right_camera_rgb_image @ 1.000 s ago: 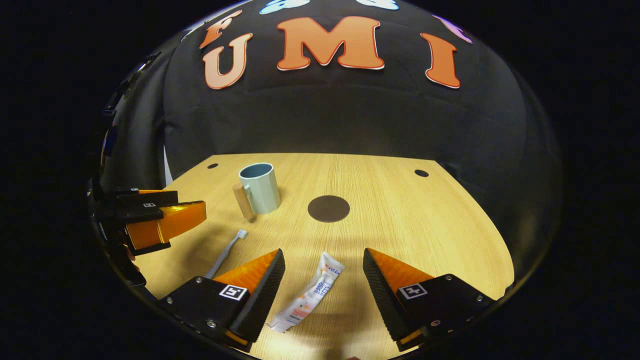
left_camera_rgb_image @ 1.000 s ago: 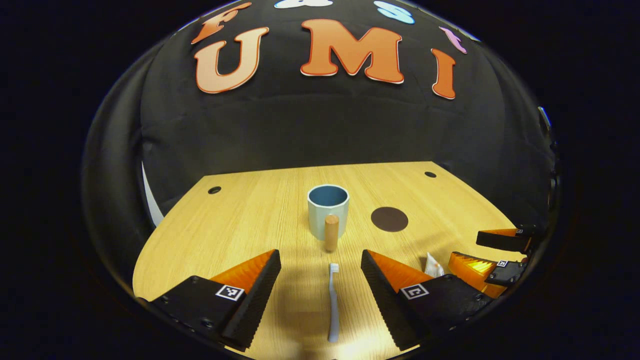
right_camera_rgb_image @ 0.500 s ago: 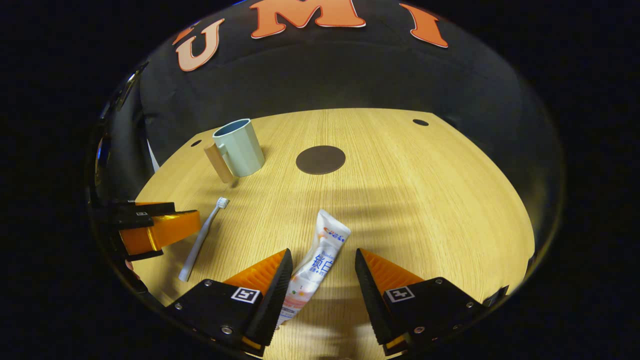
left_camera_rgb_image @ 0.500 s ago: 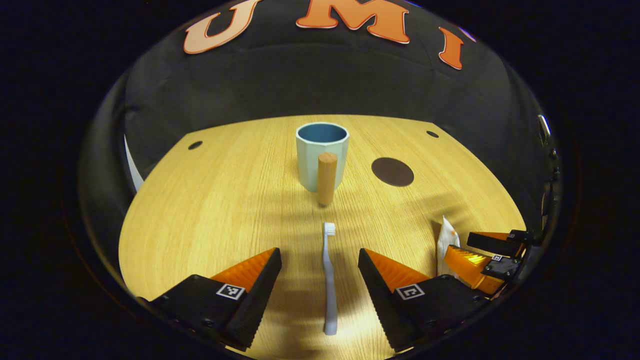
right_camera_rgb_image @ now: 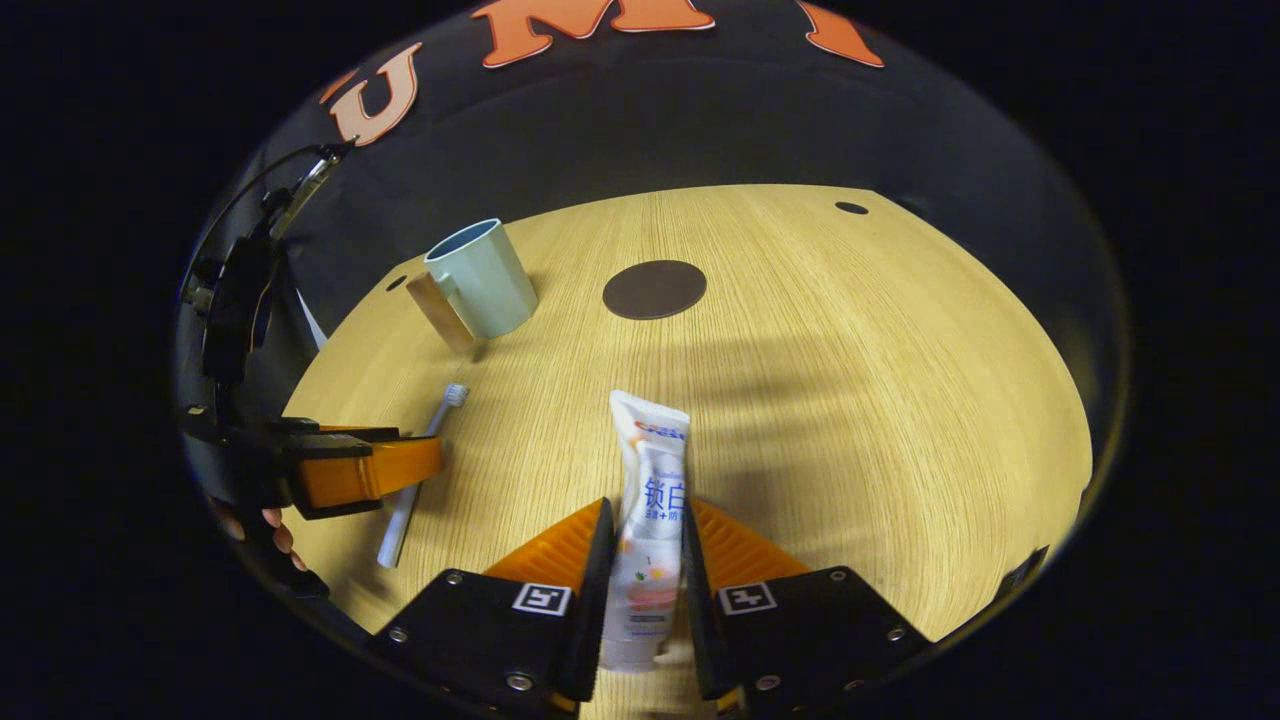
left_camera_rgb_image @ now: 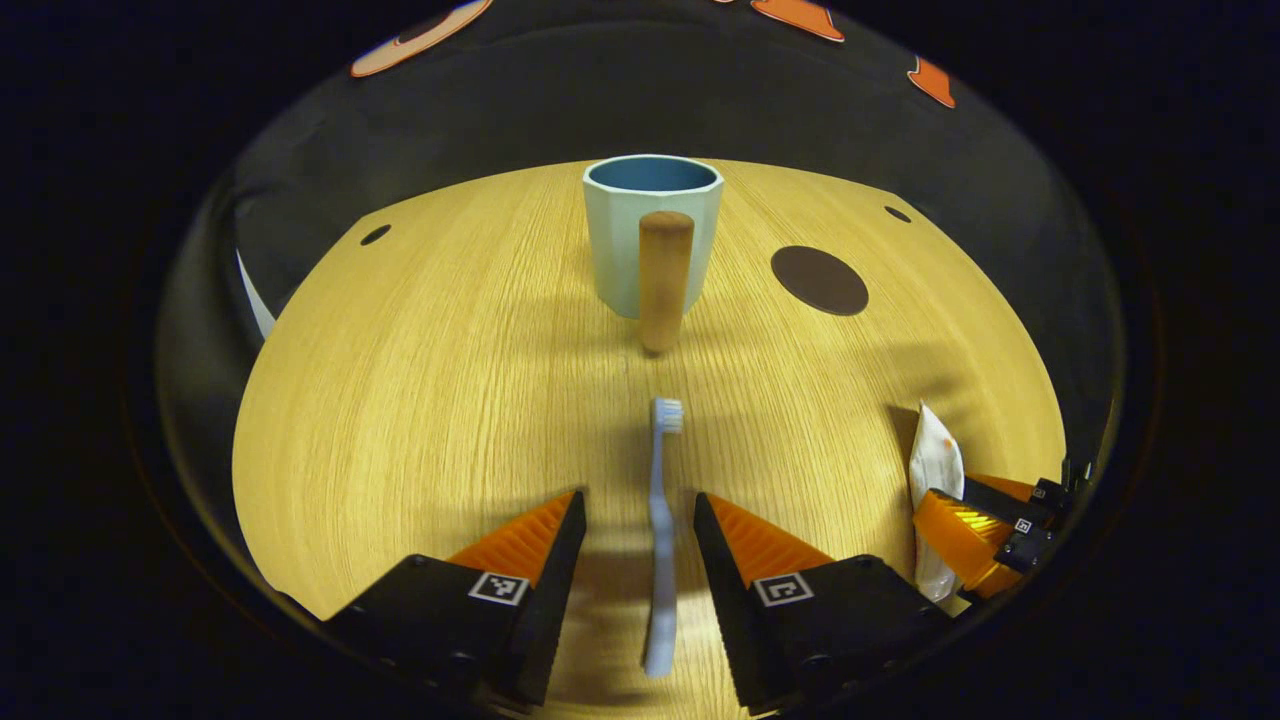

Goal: Put the toothbrush and toothpaste on the desktop into the cup, then pick up the cup and place it on the coaster on the desktop.

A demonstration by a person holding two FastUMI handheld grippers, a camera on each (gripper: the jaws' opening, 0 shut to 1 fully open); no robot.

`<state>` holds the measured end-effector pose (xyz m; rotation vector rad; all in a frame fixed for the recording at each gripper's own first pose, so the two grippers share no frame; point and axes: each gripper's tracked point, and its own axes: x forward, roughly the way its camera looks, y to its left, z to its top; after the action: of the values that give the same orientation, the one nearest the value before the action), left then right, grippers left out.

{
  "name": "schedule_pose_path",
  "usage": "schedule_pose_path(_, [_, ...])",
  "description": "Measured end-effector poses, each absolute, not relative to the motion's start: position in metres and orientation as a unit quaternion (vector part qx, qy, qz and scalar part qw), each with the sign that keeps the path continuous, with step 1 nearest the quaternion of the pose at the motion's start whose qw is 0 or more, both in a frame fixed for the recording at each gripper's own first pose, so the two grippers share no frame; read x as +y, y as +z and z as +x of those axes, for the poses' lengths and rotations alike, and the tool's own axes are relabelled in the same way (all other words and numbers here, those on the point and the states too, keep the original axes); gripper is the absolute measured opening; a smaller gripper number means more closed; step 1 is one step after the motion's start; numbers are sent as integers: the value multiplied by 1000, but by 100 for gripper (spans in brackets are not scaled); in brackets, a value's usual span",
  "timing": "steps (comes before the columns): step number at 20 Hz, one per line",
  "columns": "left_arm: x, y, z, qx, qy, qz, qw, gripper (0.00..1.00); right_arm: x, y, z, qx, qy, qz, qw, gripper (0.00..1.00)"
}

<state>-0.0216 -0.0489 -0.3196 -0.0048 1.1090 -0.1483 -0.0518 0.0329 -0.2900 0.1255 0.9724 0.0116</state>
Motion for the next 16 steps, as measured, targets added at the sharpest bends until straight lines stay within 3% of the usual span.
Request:
schedule_pose_path(2, [-50, -322, -20, 530, -68, -6, 845, 43, 34, -289, -50, 465, 12, 63, 883, 29])
schedule_pose_path(3, [-50, -318, -20, 528, -70, -6, 846, 37, 34, -289, -49, 463, 15, 63, 884, 33])
schedule_pose_path(5, [-50, -323, -19, 534, -68, -17, 843, 11, 35, -289, -48, 461, 15, 68, 885, 29])
schedule_pose_path(7, [-45, -321, -18, 532, -67, -24, 844, 16, 36, -287, -47, 458, 18, 74, 886, 26])
schedule_pose_path(8, [-50, -326, -15, 532, -72, -27, 844, 6, 36, -286, -46, 455, 23, 75, 887, 23])
schedule_pose_path(10, [-50, -326, -14, 525, -75, -37, 847, 6, 34, -284, -46, 452, 26, 75, 888, 19])
schedule_pose_path(16, [-42, -319, -6, 495, -77, -51, 864, 6, 33, -277, -42, 431, 35, 67, 899, 18])
